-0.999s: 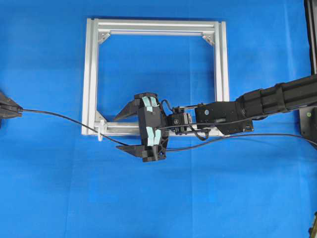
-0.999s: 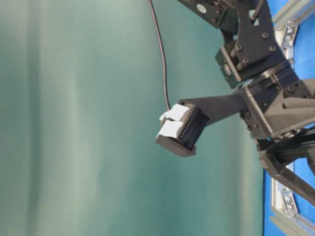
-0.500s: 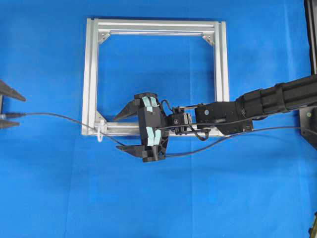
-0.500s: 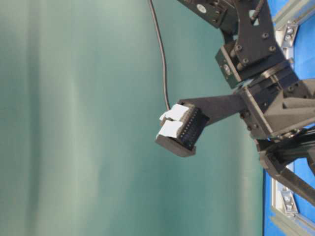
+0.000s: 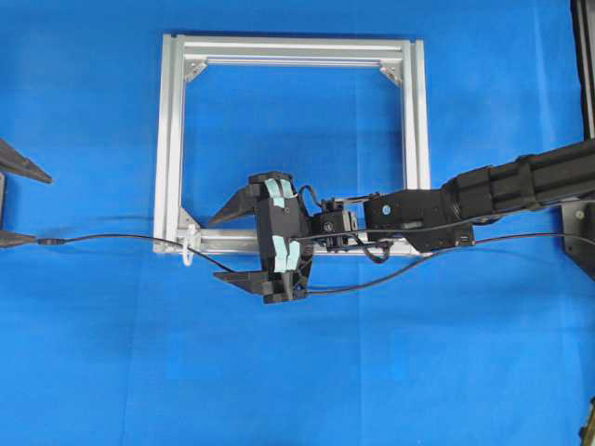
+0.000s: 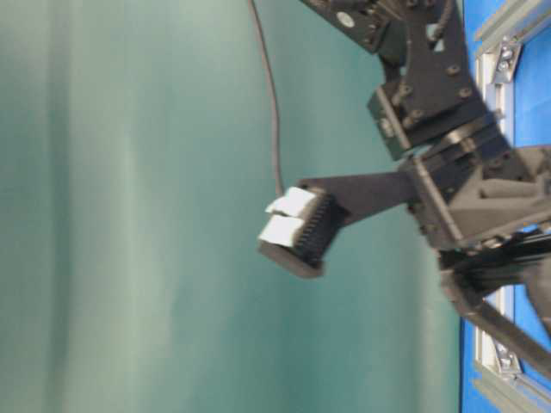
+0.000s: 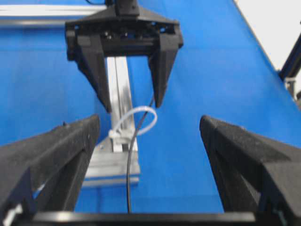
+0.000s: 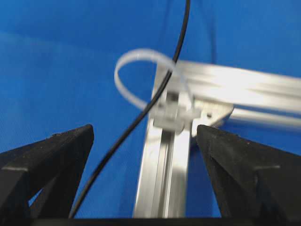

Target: Insert the wire through the string loop located on the left side.

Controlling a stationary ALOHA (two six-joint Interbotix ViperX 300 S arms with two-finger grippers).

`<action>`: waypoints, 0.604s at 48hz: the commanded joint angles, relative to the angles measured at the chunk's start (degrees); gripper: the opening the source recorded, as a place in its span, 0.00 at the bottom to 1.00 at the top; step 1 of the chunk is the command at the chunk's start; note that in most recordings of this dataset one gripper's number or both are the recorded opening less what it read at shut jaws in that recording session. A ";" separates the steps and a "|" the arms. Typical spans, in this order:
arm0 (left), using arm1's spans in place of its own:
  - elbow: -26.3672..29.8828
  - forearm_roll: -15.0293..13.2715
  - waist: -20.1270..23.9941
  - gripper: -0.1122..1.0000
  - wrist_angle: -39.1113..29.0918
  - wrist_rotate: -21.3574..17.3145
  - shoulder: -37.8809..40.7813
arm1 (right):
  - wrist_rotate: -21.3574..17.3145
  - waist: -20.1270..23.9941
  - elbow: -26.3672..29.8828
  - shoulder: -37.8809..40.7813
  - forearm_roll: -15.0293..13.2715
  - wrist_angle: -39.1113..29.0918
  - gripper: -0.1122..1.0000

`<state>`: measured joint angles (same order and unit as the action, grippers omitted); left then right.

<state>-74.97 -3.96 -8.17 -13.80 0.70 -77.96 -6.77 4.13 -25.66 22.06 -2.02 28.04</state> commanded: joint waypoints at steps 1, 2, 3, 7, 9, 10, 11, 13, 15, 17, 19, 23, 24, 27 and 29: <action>0.79 0.09 0.18 0.84 0.79 0.00 0.88 | -0.09 -0.18 1.23 -4.48 0.18 -0.35 0.95; 0.79 0.09 0.18 0.84 0.79 0.00 0.88 | -0.09 -0.18 1.23 -4.83 0.18 -0.62 0.95; 0.79 0.09 0.18 0.84 0.79 0.00 0.97 | -0.09 -0.26 1.23 -5.27 0.18 -0.97 0.95; 0.79 0.09 0.18 0.84 0.79 0.00 0.97 | -0.09 -0.35 1.23 -7.03 0.18 -2.37 0.95; 0.79 0.09 0.18 0.84 0.79 0.00 0.97 | -0.09 -0.44 1.23 -7.82 0.18 -2.90 0.95; 0.79 0.09 0.18 0.84 0.70 0.00 0.97 | -0.09 -0.53 1.23 -8.26 0.18 -3.08 0.95; 0.79 0.09 0.18 0.84 0.79 0.00 0.88 | -0.09 -0.53 1.23 -8.61 0.18 -3.34 0.95; 0.79 0.09 0.18 0.84 0.79 0.00 0.97 | -0.09 -0.70 1.23 -9.32 0.18 -3.60 0.95; 0.79 0.09 0.18 0.84 0.79 0.00 0.88 | -0.09 -0.97 1.23 -10.02 0.18 -3.87 0.95; 0.79 0.09 0.18 0.84 0.79 0.00 0.97 | -0.09 -1.23 1.23 -10.72 0.18 -4.13 0.95; 0.79 0.09 0.18 0.84 0.88 0.00 0.97 | -0.09 -1.58 1.23 -11.51 0.18 -4.48 0.95; 0.70 0.09 0.18 0.84 1.23 0.00 0.97 | -0.09 -2.20 1.32 -13.18 0.18 -5.19 0.95; 0.70 0.09 0.18 0.84 1.41 0.00 0.97 | -0.09 -2.37 1.23 -13.54 0.18 -5.36 0.95; 0.62 0.09 0.18 0.84 1.76 0.00 0.97 | -0.09 -2.72 1.23 -14.77 0.18 -5.80 0.95; 0.53 0.09 0.18 0.84 2.02 0.00 0.97 | -0.09 -2.90 1.23 -15.64 0.18 -5.89 0.95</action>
<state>-74.97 -3.96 -8.17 -12.74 0.79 -77.96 -6.77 1.67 -25.49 10.20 -2.02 22.24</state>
